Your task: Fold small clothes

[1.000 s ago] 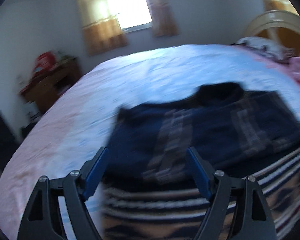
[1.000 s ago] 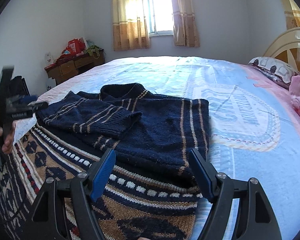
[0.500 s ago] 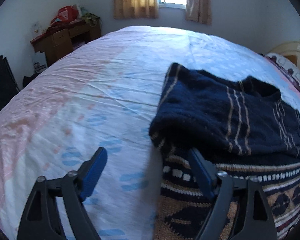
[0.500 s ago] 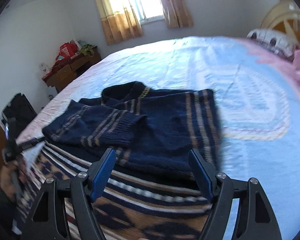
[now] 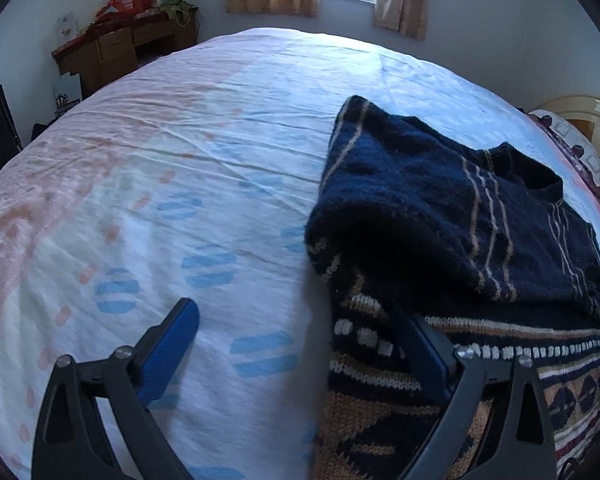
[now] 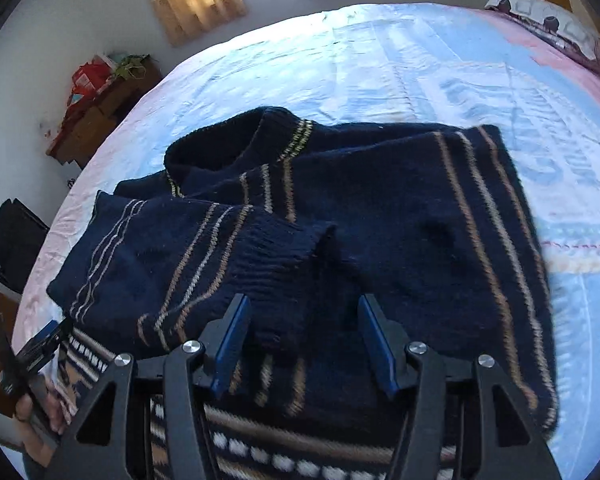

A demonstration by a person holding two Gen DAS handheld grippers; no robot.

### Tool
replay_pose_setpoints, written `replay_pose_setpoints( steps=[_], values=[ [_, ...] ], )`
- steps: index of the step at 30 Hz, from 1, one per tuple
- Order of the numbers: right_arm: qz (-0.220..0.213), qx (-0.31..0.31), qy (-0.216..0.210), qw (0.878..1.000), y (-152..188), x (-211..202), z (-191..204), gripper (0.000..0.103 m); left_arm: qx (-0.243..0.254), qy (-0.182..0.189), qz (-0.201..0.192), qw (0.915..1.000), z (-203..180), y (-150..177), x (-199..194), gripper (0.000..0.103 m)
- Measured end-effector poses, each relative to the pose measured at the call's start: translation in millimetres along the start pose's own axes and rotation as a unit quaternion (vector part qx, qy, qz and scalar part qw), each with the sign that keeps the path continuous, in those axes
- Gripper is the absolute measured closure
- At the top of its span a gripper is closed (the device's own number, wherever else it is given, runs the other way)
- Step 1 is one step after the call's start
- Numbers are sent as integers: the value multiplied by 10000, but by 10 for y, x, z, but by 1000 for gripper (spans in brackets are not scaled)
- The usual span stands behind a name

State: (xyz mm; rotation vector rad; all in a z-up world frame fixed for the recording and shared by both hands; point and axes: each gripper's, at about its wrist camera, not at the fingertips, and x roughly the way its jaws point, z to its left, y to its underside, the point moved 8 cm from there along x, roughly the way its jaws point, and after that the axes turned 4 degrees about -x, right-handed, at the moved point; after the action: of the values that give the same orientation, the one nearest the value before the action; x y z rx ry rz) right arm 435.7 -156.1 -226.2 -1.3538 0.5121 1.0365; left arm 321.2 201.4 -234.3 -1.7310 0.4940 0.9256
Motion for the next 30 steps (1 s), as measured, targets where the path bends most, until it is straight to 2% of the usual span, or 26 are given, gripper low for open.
replay_pose_setpoints(
  steps=[1,2,4,5,9,12,19,24,27,30],
  values=[
    [-6,-59,54,10000,-16,3,24,61,-8,9,-3,10000,7,-10,11,3],
    [-13,-153,133,9998,-27,3,63,84,-12,16,-7,10000,10,-8,12,3],
    [-66,-281,299,9991,-50,-31,90,91,-30,38,-17,10000,16,-13,12,3],
    [-115,-340,355,9987,-75,-56,100,98,-42,55,-21,10000,19,-15,12,3],
    [-474,-509,610,9957,-230,-241,105,98,-135,210,-56,9997,39,-25,-4,3],
    [-659,-634,980,9910,-323,-349,66,98,-251,455,-78,9986,52,-33,-24,0],
    [-636,-569,1435,9860,-369,-349,-178,98,-376,808,-153,9959,38,-46,-65,0],
    [-286,-478,1420,9883,-252,-133,-345,98,-399,872,-158,9953,33,-46,-65,0],
    [-293,-558,1453,9874,-213,-88,-351,98,-408,881,-159,9951,38,-48,-67,0],
    [-298,-302,1291,9907,-212,-134,-424,88,-555,926,-247,9938,90,-69,-112,0]
  ],
)
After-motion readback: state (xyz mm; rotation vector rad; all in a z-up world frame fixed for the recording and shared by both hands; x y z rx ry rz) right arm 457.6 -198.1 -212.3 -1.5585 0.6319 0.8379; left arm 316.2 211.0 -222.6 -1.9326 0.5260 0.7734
